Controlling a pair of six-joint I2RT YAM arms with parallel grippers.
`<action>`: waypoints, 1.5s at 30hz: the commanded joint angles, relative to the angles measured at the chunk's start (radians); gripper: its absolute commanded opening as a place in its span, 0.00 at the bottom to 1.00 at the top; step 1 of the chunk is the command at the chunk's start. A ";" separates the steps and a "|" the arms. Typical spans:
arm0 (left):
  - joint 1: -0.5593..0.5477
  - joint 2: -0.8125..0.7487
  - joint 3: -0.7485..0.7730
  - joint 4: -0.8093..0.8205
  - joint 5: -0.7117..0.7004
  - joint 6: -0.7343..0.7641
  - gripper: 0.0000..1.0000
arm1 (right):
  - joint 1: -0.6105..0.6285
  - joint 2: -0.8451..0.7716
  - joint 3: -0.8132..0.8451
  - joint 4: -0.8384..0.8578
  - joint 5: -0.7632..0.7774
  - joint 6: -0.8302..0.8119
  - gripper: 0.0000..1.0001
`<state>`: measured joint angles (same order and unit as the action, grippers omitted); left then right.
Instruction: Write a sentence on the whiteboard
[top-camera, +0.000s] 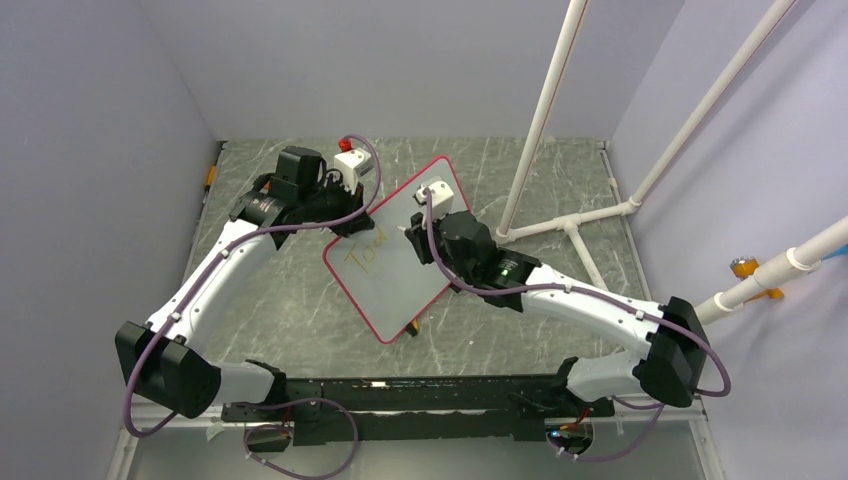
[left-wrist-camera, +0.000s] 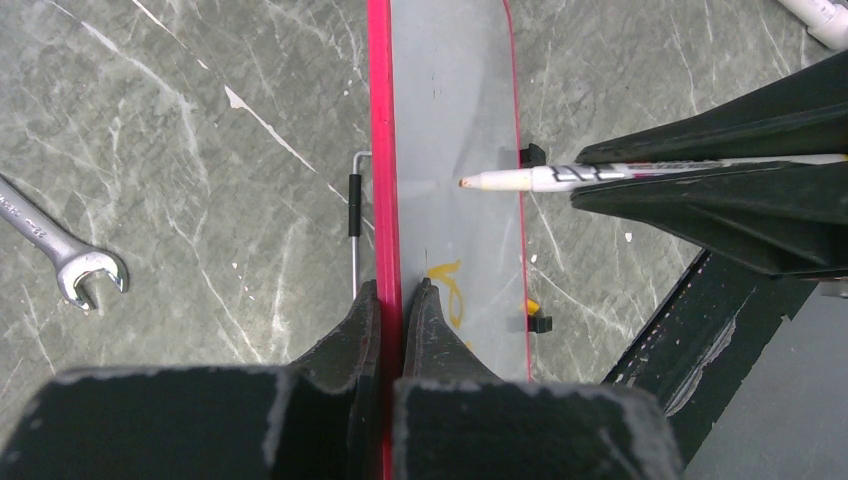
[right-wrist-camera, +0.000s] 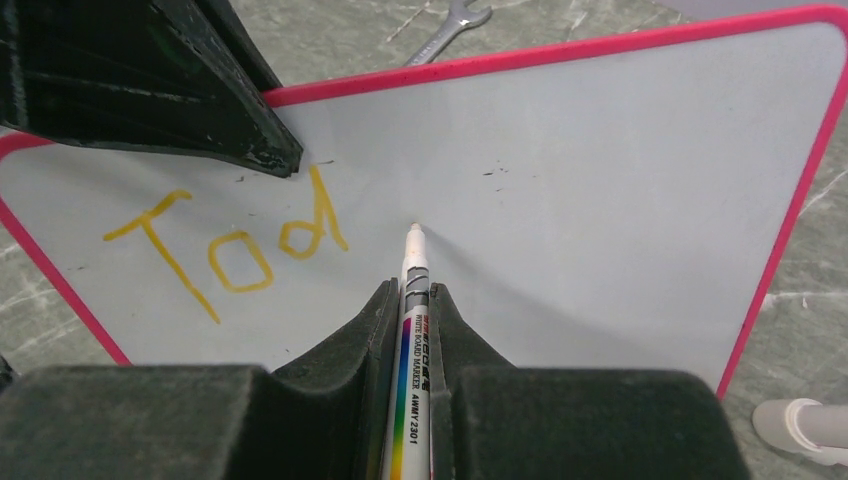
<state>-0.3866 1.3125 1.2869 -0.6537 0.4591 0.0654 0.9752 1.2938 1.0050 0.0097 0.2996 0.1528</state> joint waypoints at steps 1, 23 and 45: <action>-0.002 0.002 -0.010 -0.047 -0.119 0.130 0.00 | -0.007 0.025 0.054 0.063 -0.032 -0.013 0.00; -0.003 0.008 -0.007 -0.049 -0.115 0.131 0.00 | -0.011 0.065 0.062 0.080 -0.125 -0.007 0.00; -0.003 0.007 -0.007 -0.051 -0.115 0.132 0.00 | -0.009 0.027 -0.026 0.028 -0.063 0.025 0.00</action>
<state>-0.3836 1.3132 1.2869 -0.6601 0.4538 0.0669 0.9661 1.3220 0.9867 0.0616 0.1852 0.1688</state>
